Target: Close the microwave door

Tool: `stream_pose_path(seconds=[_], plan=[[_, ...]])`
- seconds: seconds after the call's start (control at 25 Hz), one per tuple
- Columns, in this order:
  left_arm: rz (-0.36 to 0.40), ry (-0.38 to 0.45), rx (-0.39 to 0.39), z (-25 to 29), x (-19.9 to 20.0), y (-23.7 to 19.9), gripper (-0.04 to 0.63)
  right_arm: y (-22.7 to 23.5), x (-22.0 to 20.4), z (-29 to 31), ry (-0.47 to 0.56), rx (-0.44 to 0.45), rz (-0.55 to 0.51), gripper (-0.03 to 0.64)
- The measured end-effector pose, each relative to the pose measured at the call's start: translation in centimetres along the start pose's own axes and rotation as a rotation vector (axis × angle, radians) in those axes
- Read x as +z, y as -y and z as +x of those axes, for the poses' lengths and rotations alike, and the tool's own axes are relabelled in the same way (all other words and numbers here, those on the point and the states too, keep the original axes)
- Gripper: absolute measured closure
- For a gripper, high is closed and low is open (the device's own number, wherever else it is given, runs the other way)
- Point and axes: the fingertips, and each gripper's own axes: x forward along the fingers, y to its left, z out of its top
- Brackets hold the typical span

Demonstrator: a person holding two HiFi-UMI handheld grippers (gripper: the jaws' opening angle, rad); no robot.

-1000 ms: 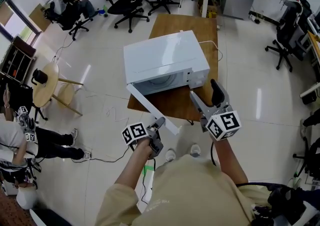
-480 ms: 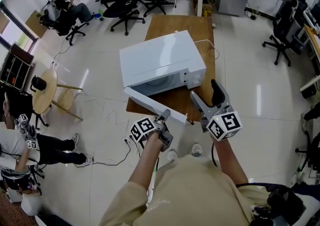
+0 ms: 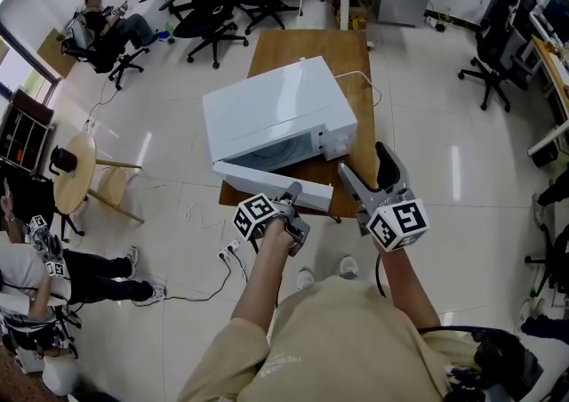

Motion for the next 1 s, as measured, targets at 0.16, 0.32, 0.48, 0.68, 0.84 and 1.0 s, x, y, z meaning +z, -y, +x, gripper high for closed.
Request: stream_pose_path(seconds=[0.16, 0.32, 0.48, 0.68, 0.84, 1.0], plan=[[-0.027, 0.002, 0.000, 1.4, 0.4, 0.3, 0.407, 0.7, 0.1, -0.5, 0.002, -0.018, -0.010, 0.227], [-0.054, 0.007, -0.001, 2.4, 1.1, 0.8, 0.407, 1.3, 0.5, -0.7, 0.001, -0.035, -0.011, 0.227], [-0.080, 0.011, -0.001, 3.6, 1.8, 1.0, 0.407, 2.0, 0.5, -0.8, 0.000, -0.049, -0.014, 0.227], [-0.107, 0.022, -0.008, 5.1, 2.7, 1.2, 0.408, 2.4, 0.2, -0.6, -0.003, -0.049, -0.016, 0.227], [-0.131, 0.030, -0.006, 5.6, 3.5, 1.4, 0.408, 2.3, 0.3, -0.3, -0.005, -0.052, -0.018, 0.228], [-0.144, 0.038, -0.018, 6.5, 4.1, 1.6, 0.409, 2.6, 0.1, -0.2, -0.009, -0.052, -0.024, 0.229]])
